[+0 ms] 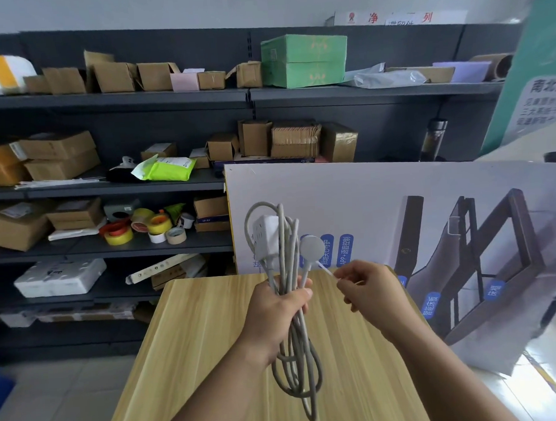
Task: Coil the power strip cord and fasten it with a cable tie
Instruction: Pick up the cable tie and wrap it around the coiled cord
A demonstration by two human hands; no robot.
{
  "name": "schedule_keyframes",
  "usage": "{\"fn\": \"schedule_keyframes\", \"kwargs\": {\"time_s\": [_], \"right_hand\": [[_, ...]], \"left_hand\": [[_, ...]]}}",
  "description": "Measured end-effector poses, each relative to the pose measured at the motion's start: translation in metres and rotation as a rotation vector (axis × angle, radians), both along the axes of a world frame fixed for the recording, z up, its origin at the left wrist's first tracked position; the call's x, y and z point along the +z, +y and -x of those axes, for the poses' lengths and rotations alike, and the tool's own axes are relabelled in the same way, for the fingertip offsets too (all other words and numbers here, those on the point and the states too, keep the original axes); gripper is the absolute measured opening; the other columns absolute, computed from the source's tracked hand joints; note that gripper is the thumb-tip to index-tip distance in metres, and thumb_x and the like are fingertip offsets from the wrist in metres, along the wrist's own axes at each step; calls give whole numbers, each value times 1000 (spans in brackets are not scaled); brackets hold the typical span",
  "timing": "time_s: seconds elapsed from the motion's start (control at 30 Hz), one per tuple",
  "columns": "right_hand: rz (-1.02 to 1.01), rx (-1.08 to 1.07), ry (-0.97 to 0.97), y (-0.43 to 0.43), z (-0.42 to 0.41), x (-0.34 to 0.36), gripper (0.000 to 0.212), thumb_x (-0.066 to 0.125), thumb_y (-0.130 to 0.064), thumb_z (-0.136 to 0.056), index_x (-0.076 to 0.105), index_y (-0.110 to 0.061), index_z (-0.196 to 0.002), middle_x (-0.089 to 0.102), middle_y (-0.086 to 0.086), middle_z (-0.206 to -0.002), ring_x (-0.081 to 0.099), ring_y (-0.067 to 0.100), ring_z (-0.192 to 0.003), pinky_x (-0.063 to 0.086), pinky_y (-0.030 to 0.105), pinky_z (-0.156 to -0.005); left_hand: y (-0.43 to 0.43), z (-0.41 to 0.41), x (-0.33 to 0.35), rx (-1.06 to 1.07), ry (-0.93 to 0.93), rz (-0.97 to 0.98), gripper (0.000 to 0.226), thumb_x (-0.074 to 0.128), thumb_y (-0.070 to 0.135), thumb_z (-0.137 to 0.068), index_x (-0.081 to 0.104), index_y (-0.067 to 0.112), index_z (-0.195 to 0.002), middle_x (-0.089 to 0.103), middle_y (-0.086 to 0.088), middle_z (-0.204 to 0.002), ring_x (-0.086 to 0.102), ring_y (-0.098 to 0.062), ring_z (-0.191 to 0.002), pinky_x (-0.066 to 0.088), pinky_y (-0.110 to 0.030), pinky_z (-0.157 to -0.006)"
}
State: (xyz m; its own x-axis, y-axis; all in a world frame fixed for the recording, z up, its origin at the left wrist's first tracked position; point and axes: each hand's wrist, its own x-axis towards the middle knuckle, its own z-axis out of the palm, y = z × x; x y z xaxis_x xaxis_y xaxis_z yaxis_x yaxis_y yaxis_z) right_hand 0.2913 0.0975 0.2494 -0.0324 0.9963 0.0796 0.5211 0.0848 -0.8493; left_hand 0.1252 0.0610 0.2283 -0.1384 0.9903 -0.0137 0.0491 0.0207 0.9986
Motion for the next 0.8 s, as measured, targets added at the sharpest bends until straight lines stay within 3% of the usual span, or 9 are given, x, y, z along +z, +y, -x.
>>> {"fn": "schedule_keyframes", "kwargs": {"time_s": [0.1, 0.2, 0.3, 0.4, 0.5, 0.57, 0.67, 0.8], "right_hand": [[-51, 48, 26, -3, 10, 4, 12, 68, -11, -87, 73, -20, -81, 71, 5, -67, 67, 15, -57, 57, 20, -54], [-48, 82, 54, -3, 16, 6, 20, 64, -11, -86, 68, -19, -69, 67, 8, -63, 59, 13, -51, 58, 34, -55], [9, 138, 42, -4, 18, 7, 24, 62, -14, -89, 66, -26, -69, 65, -1, -66, 52, 10, -53, 49, 26, -51], [77, 222, 148, -8, 18, 5, 30, 57, -6, -90, 73, -25, -73, 66, -4, -66, 50, 11, -58, 45, 27, -55], [78, 227, 189, -9, 17, 4, 37, 54, 4, -88, 76, -23, -74, 70, -6, -65, 55, 9, -61, 50, 30, -61], [47, 189, 226, -9, 16, 5, 35, 59, 8, -84, 75, -22, -73, 74, -3, -68, 66, 13, -65, 57, 31, -67], [20, 231, 353, -6, 16, 3, 20, 66, 11, -77, 71, -5, -88, 79, 9, -79, 75, 23, -77, 62, 39, -74], [48, 282, 412, -5, 16, 3, 20, 69, 10, -79, 68, -2, -95, 79, 8, -80, 76, 22, -76, 60, 29, -67]], "left_hand": [[-2, -6, 2, -33, 59, -23, 17, 67, 25, -78, 72, 9, -71, 62, 4, -57, 60, -14, -62, 51, -39, -66], [-4, -13, 6, -62, 105, -27, 24, 67, 19, -83, 70, 24, -59, 61, 2, -54, 58, -12, -55, 48, -32, -61], [-6, -16, 8, -77, 130, -33, 31, 65, 15, -83, 66, 26, -54, 59, 1, -53, 56, -12, -54, 45, -29, -59], [-7, -15, 7, -56, 135, -35, 21, 65, 17, -83, 71, 21, -63, 60, 1, -53, 58, -9, -55, 46, -23, -56], [-7, -14, 5, -58, 134, -35, 14, 65, 18, -83, 74, 18, -72, 61, 1, -54, 59, -7, -55, 46, -19, -55], [-7, -14, 5, -67, 155, -32, 18, 65, 20, -81, 70, 18, -64, 61, 0, -54, 59, -10, -56, 46, -22, -57], [-7, -15, 5, -75, 142, -31, 27, 65, 17, -82, 65, 24, -56, 59, 1, -54, 58, -9, -55, 44, -19, -56], [-5, -14, 7, -97, 109, -42, 31, 63, 10, -83, 67, 27, -57, 58, 3, -54, 57, -9, -56, 44, -21, -58]]}}
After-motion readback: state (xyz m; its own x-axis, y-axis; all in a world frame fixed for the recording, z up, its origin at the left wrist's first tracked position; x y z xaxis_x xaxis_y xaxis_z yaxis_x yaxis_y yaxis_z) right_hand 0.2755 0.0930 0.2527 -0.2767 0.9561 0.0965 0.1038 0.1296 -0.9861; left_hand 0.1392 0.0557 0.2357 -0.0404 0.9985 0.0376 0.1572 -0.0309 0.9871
